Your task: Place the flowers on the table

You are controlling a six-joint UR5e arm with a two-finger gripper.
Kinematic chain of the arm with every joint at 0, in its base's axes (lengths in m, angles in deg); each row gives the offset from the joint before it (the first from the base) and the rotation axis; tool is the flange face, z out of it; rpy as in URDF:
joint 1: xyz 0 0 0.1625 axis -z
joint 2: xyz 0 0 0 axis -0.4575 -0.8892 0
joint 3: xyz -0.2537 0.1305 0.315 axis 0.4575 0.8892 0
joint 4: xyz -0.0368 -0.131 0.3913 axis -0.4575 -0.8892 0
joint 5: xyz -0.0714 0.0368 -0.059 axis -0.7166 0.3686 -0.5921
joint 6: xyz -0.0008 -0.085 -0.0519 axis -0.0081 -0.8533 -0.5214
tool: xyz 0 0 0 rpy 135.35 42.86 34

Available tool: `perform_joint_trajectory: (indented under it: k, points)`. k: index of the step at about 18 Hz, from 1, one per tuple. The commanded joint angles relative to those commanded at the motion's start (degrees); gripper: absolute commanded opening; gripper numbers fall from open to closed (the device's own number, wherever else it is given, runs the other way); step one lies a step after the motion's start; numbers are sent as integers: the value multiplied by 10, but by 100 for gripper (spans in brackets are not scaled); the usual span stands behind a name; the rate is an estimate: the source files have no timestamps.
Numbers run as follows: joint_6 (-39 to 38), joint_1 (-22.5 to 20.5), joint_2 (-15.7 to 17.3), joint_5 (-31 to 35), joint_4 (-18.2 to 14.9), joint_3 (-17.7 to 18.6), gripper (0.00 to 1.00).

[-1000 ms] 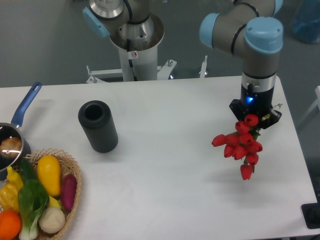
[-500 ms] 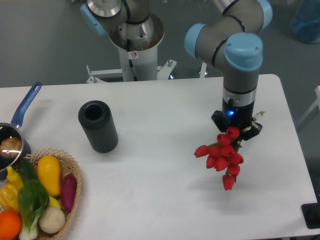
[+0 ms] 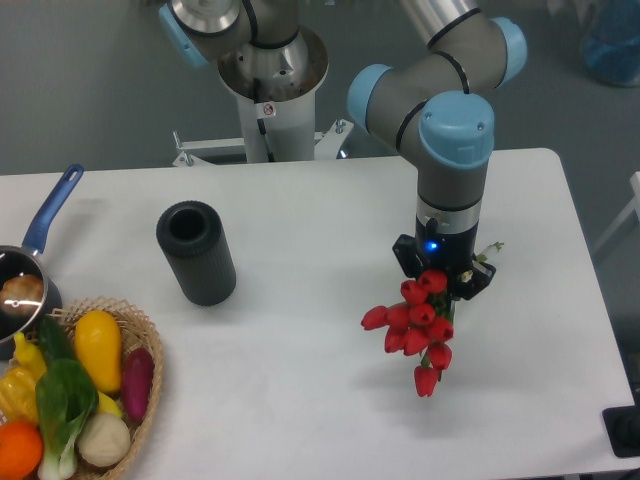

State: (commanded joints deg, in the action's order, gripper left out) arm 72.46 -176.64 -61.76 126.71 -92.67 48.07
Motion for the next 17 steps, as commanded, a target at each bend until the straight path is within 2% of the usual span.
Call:
perform_joint_trajectory:
  k: [6, 10, 15, 17]
  points:
    - [5, -11, 4, 1, 7, 5, 100]
    - [12, -37, 6, -2, 11, 6, 100]
    - [114, -70, 1, -2, 15, 5, 100]
    - [121, -81, -3, -3, 16, 5, 100]
